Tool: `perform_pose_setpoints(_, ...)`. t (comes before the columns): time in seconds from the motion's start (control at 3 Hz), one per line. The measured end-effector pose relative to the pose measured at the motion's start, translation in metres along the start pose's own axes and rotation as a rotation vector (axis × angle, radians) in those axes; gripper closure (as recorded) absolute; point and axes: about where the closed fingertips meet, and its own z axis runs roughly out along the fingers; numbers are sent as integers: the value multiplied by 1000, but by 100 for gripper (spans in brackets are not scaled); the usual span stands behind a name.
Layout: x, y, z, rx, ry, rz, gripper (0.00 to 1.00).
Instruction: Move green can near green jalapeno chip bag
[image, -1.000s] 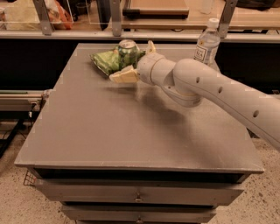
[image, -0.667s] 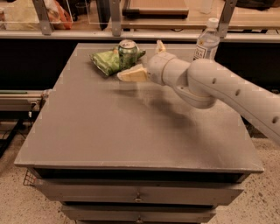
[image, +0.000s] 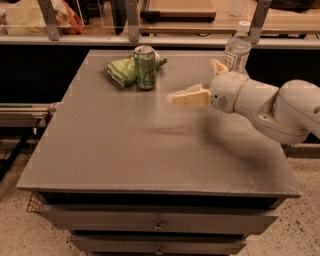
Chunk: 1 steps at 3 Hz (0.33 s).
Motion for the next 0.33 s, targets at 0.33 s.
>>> perform_pose_setpoints(0.33, -2, 9, -11, -40, -7, 4, 0)
